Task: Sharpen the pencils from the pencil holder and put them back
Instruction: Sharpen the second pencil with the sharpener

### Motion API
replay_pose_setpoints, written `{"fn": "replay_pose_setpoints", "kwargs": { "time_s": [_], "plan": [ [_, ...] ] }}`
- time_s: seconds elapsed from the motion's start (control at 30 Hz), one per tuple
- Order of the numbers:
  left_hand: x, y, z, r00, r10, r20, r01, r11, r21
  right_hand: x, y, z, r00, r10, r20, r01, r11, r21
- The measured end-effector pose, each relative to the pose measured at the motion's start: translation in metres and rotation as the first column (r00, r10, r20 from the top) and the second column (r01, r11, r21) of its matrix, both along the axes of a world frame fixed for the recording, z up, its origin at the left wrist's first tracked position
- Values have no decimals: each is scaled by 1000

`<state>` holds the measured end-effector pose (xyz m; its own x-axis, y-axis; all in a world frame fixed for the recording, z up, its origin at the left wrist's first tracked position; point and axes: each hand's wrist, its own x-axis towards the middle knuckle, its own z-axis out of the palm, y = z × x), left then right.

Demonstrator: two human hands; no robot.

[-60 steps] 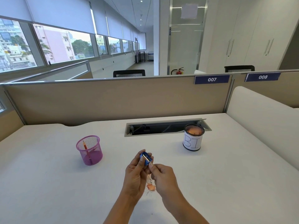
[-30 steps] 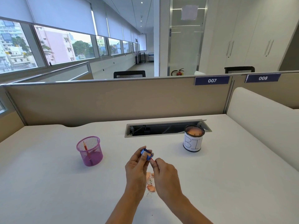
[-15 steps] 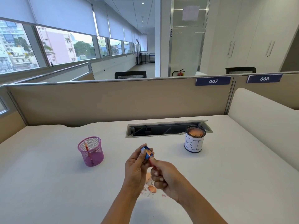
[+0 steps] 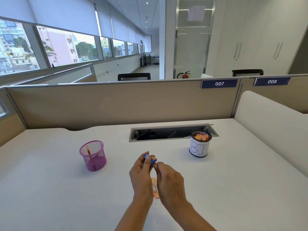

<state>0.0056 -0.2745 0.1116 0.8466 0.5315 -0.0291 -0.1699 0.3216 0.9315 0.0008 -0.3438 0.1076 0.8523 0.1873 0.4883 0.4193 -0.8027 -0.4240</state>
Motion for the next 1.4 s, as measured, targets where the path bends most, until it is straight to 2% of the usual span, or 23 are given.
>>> {"fn": "replay_pose_setpoints", "kwargs": {
  "time_s": [0.07,0.17,0.27,0.37,0.47,0.53,0.63,0.7,0.77,0.83,0.9,0.93,0.97,1.03,1.1,1.13,1.2,1.27,1.37,1.4],
  "plan": [
    [0,3,1,999,-40,23,41,999,-29,2,3,0,997,-38,-68,44,995,95],
    [0,5,4,994,-91,55,94,993,-70,2,2,10,971,42,-234,26,959,282],
    [1,7,6,988,-136,80,145,983,-116,-1,2,20,924,141,-355,47,881,471],
    [0,11,8,977,-182,109,199,964,-177,-3,2,25,829,279,-485,120,758,641],
    [-1,14,10,965,-225,131,252,936,-245,-7,-1,35,668,468,-579,285,558,780],
    [-1,15,10,954,-257,155,293,908,-298,-6,-5,39,536,619,-575,410,404,817],
    [-1,18,7,939,-293,178,340,864,-371,0,-9,40,340,813,-473,615,189,766],
    [-1,18,4,934,-308,182,356,847,-395,2,-10,38,282,883,-376,680,93,727],
    [-1,19,1,934,-309,176,355,847,-396,4,-12,34,252,913,-321,691,62,720],
    [0,20,-1,940,-302,161,341,864,-372,7,-16,31,232,905,-357,659,124,742],
    [2,21,-3,953,-272,134,302,895,-328,8,-19,30,253,851,-460,579,248,777],
    [4,21,-4,962,-248,115,272,915,-298,9,-19,30,294,800,-523,502,336,797],
    [5,22,-5,973,-215,88,231,936,-265,10,-19,28,367,724,-584,397,446,802],
    [6,23,-8,991,-134,31,137,971,-197,11,-18,23,598,501,-626,155,694,703],
    [6,22,-11,998,-67,-2,66,987,-146,13,-16,14,835,260,-485,-35,905,424],
    [5,20,-11,999,-36,-12,34,992,-122,13,-13,8,913,171,-370,-78,964,253],
    [3,14,-11,999,24,-29,-26,997,-79,12,-9,-3,991,59,-122,-61,998,-20],
    [0,8,-8,998,44,-45,-47,997,-66,6,-6,-3,999,23,-42,-29,989,-147],
    [-3,7,-7,999,10,-32,-13,996,-93,6,-1,-8,999,44,20,-40,986,-163],
    [-3,9,-7,1000,-8,-18,6,995,-98,3,-1,-4,998,53,-23,-55,994,-94]
  ]
}}
